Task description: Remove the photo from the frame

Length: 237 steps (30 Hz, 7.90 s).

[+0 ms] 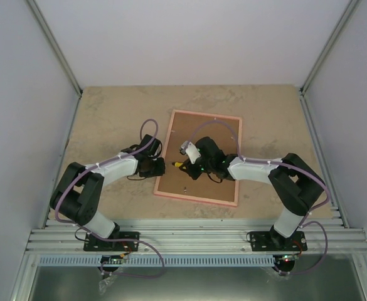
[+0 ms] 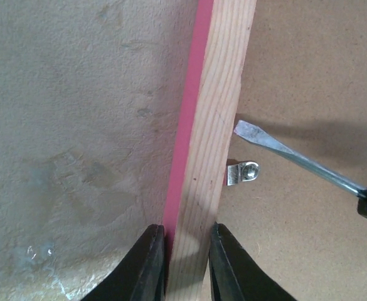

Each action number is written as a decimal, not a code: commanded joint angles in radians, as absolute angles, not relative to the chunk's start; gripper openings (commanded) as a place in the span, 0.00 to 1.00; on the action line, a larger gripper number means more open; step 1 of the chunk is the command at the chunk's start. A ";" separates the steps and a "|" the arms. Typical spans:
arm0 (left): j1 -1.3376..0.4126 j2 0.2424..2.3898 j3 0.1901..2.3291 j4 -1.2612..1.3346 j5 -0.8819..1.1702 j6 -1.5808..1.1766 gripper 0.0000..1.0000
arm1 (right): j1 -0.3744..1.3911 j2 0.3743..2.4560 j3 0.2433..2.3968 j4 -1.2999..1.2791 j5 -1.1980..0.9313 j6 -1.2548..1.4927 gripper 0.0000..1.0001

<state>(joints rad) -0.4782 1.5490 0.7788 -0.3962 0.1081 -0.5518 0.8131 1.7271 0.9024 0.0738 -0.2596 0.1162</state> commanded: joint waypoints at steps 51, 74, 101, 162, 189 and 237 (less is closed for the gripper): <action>-0.481 1.538 0.790 -0.446 0.007 -0.600 0.15 | 0.819 1.710 1.012 -0.214 -0.271 0.034 0.00; -0.481 1.541 0.787 -0.449 0.012 -0.609 0.15 | 0.817 1.636 0.979 -0.181 -0.257 0.041 0.00; -0.526 1.440 0.843 -0.422 -0.077 -0.688 0.49 | 0.729 1.485 0.834 -0.004 -0.129 0.136 0.01; -0.405 1.763 0.916 -0.202 0.191 -0.438 0.12 | 0.712 1.911 1.136 0.091 -0.210 0.129 0.00; -0.407 1.761 0.918 -0.205 0.190 -0.437 0.12 | 0.675 1.969 1.157 0.135 -0.210 0.183 0.00; -0.407 1.757 0.918 -0.218 0.154 -0.446 0.13 | 0.692 1.991 1.307 -0.149 -0.112 0.149 0.00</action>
<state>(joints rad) -0.3950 1.7657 0.9409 -0.1699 0.1253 -0.4450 0.6888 1.9667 1.2728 -0.0837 -0.1410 0.1711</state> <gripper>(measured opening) 0.161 0.172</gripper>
